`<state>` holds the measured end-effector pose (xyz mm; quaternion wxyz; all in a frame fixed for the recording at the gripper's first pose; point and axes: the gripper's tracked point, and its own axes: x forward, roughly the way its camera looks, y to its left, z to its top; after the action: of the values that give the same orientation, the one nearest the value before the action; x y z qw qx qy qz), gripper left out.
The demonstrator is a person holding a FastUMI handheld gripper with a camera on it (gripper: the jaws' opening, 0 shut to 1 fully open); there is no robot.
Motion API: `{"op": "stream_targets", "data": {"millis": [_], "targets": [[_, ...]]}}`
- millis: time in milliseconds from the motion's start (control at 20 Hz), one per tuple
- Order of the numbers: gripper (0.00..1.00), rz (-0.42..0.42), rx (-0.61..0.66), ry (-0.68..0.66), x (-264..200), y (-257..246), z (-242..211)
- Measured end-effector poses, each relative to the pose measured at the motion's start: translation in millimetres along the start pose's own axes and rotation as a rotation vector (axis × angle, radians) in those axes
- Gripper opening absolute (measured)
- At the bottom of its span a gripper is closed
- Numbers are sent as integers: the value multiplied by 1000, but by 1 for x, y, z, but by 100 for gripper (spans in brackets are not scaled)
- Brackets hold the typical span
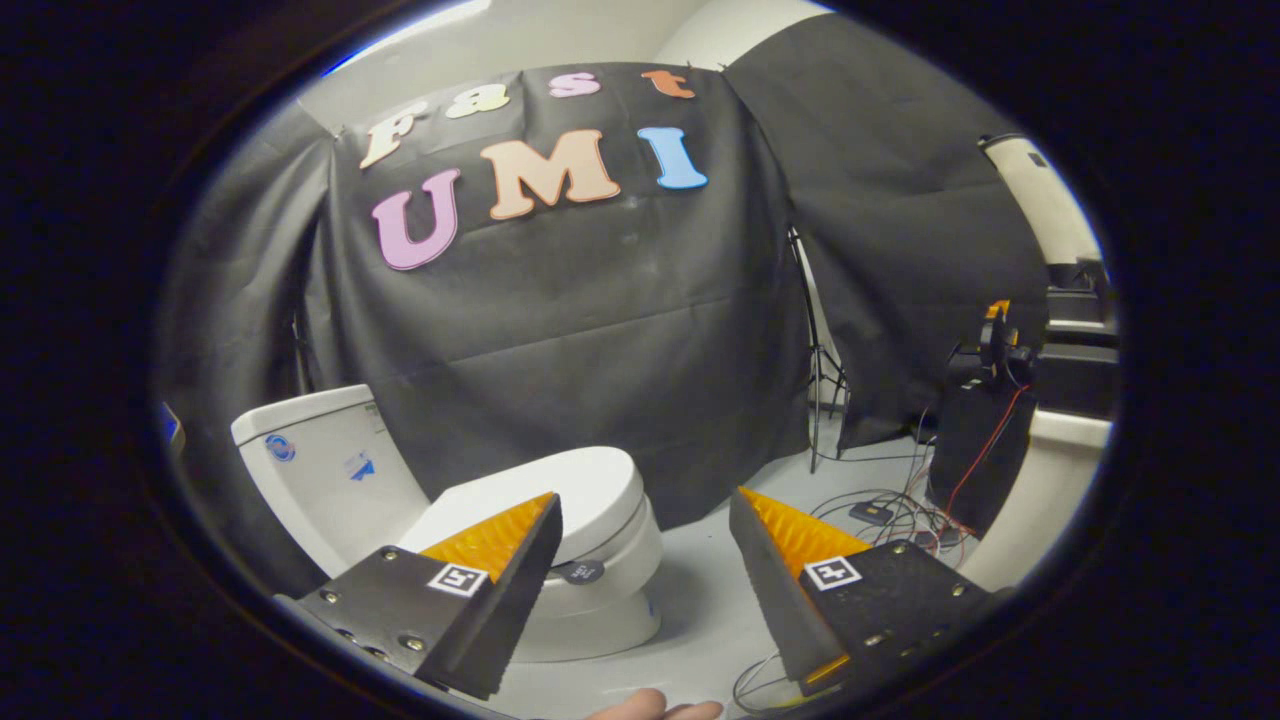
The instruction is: Open the toilet lid.
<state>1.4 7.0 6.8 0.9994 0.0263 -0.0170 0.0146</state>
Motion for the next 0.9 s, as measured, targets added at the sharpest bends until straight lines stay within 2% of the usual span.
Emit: {"op": "stream_targets", "data": {"millis": [300,450,550,600,750,900], "targets": [[99,73,128,59,38,32,-39],[99,46,274,125,61,36,-79],[100,-6,332,219,74,31,-120],[100,-3,359,243,80,33,-134],[99,17,465,286,89,46,-154],[97,-19,572,286,102,45,-164]]}}
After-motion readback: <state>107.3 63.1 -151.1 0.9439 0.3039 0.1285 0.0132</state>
